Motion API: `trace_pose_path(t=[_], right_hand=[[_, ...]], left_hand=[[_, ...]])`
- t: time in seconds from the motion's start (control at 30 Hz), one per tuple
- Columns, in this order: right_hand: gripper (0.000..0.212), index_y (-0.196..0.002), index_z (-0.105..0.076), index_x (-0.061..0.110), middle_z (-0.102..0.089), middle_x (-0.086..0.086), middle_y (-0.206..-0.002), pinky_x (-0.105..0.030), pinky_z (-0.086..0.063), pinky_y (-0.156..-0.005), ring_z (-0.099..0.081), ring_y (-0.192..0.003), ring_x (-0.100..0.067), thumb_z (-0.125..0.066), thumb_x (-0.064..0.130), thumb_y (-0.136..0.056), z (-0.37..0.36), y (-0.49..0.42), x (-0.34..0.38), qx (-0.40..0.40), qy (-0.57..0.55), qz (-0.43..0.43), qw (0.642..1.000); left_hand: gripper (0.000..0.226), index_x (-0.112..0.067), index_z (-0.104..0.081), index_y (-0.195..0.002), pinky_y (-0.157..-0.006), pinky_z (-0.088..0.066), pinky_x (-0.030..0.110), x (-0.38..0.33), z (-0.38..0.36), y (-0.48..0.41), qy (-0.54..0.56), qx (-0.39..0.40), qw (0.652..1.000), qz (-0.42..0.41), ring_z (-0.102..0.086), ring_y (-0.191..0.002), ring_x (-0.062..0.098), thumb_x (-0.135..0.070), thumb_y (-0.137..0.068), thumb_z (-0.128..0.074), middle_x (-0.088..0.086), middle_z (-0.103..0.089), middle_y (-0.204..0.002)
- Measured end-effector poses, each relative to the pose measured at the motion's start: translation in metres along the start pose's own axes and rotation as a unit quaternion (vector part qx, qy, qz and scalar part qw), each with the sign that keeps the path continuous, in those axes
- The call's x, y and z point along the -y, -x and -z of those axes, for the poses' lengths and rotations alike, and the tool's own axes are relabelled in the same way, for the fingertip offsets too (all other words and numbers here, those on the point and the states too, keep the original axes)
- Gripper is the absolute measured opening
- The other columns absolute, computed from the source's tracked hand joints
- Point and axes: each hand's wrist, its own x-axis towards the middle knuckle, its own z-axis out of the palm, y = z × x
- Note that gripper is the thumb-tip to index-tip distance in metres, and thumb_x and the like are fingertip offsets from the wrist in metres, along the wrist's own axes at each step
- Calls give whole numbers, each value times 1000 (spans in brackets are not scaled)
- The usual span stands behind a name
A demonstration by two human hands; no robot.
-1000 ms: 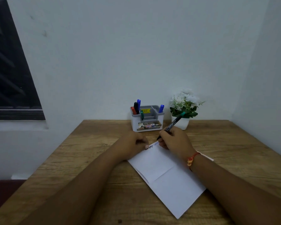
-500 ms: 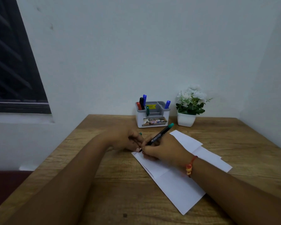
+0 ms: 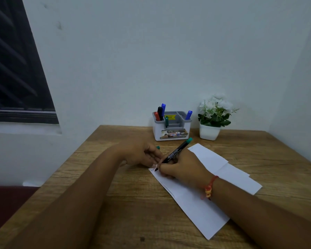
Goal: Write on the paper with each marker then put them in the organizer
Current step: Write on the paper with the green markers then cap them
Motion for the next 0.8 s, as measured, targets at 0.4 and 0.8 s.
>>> trace_pose_path(t=[0.4, 0.8], right_hand=[[23, -81, -76, 5, -71, 0, -64, -26, -53, -61, -62, -58, -3, -75, 28, -76, -3, -3, 4, 11, 29, -9, 999], [19, -68, -73, 15, -68, 4, -55, -22, -52, -57, -60, -49, 0, -75, 29, -81, -3, 0, 10, 3, 33, -5, 999]], left_hand=[[44, -13, -65, -118, -78, -53, 12, -1, 2, 1, -9, 24, 1000, -1, -67, -85, -2, 12, -83, -63, -9, -70, -96], [43, -16, -65, -114, -81, -53, 15, 2, 4, -3, -3, 41, 999, -10, -68, -89, 2, 12, -82, -65, -4, -70, -104]])
